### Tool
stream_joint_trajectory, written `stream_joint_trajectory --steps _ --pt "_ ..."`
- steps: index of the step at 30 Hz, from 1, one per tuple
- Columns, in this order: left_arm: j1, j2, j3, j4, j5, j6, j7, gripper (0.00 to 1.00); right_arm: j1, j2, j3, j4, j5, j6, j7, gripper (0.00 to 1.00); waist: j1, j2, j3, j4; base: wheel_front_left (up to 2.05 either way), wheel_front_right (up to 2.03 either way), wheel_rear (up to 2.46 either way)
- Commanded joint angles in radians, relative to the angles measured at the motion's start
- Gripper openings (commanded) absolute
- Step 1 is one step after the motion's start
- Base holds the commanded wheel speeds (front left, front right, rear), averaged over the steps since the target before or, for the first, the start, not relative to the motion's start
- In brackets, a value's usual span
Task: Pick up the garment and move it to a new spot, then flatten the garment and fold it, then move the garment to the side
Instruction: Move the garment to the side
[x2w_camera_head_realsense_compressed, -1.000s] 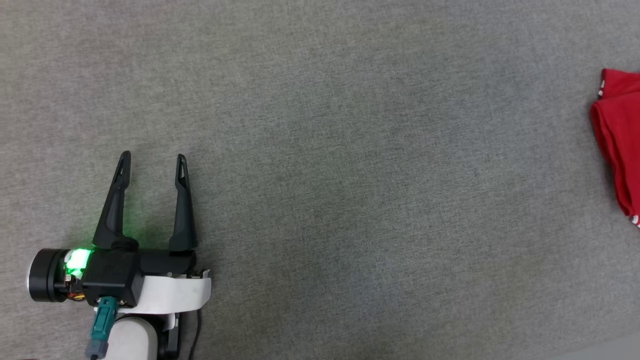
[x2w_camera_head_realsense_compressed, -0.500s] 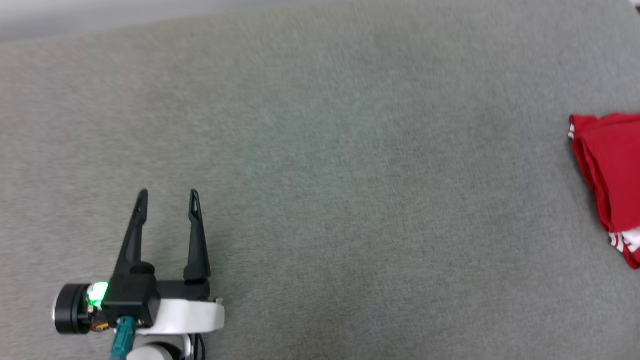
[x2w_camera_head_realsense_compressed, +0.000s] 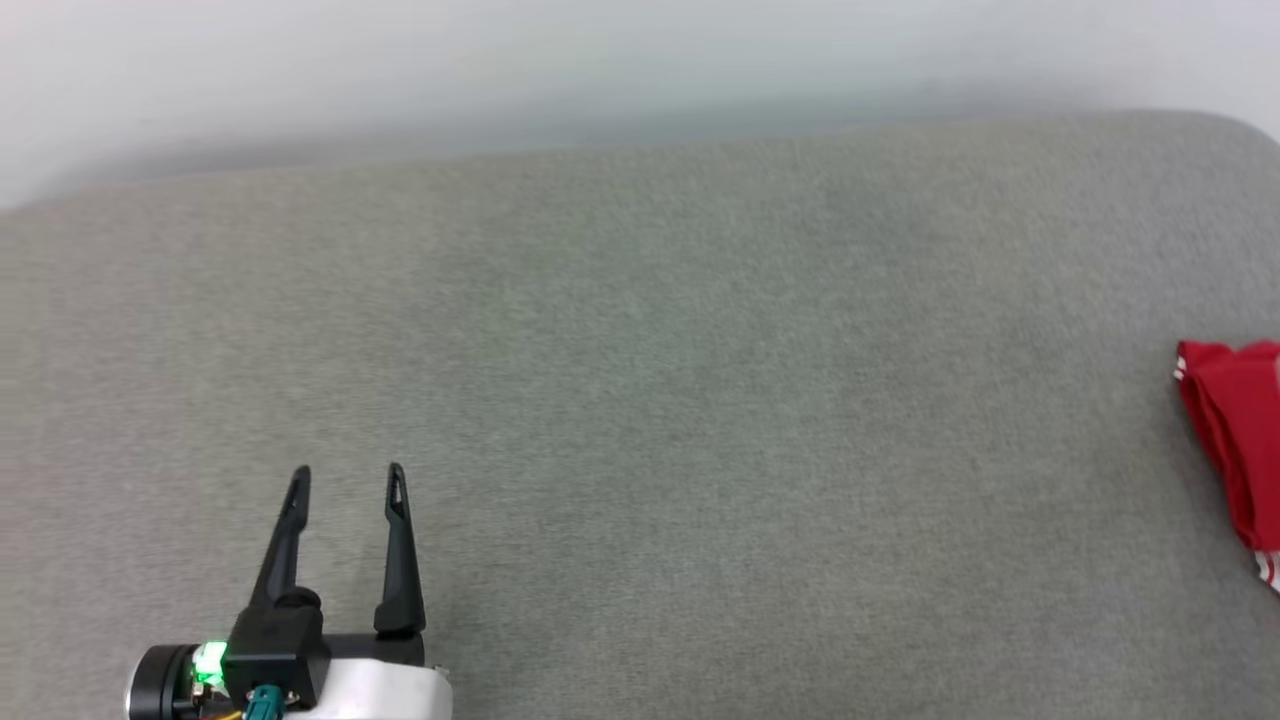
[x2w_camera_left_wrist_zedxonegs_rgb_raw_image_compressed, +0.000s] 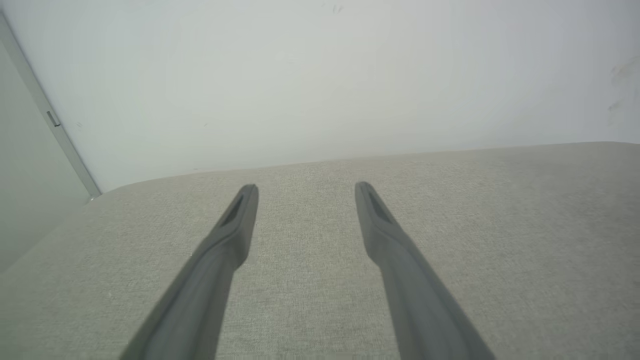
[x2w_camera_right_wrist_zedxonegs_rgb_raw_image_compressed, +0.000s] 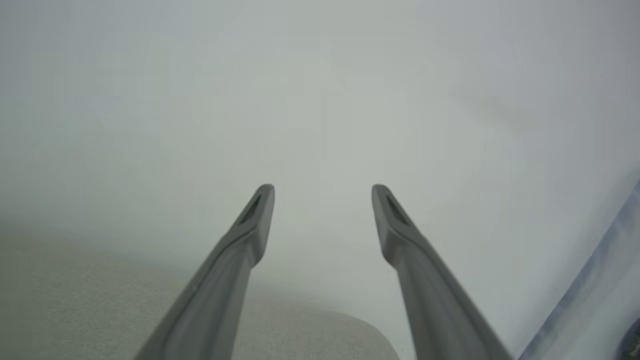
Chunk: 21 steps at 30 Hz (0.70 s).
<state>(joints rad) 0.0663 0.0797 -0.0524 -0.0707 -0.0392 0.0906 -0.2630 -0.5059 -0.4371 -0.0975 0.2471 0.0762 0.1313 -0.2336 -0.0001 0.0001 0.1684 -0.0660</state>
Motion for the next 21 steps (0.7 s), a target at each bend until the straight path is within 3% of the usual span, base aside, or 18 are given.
stream_joint_trajectory --steps 1,3,12,21 --pt "0.015 -0.005 0.001 0.005 0.001 -0.002 -0.002 1.00 0.036 0.040 -0.001 -0.023 0.000 -0.001 -0.011 1.00 0.0001 -0.0001 -0.033 0.028 0.00 0.00 0.00" --pt "0.028 -0.009 -0.002 0.016 0.001 -0.008 -0.002 1.00 0.106 0.122 0.001 -0.082 0.001 -0.001 -0.023 1.00 0.0001 -0.0001 -0.057 0.043 0.00 0.00 0.00" --pt "0.052 -0.014 -0.018 0.048 0.004 -0.013 -0.002 1.00 0.335 0.287 0.044 -0.167 0.012 -0.001 -0.031 1.00 0.0001 -0.0001 -0.108 0.081 0.00 0.00 0.00" --pt "0.081 -0.019 -0.027 0.074 0.008 -0.021 -0.002 1.00 0.555 0.375 0.041 -0.207 0.052 -0.001 -0.031 1.00 0.0001 -0.0001 -0.157 0.110 0.00 0.00 0.00"
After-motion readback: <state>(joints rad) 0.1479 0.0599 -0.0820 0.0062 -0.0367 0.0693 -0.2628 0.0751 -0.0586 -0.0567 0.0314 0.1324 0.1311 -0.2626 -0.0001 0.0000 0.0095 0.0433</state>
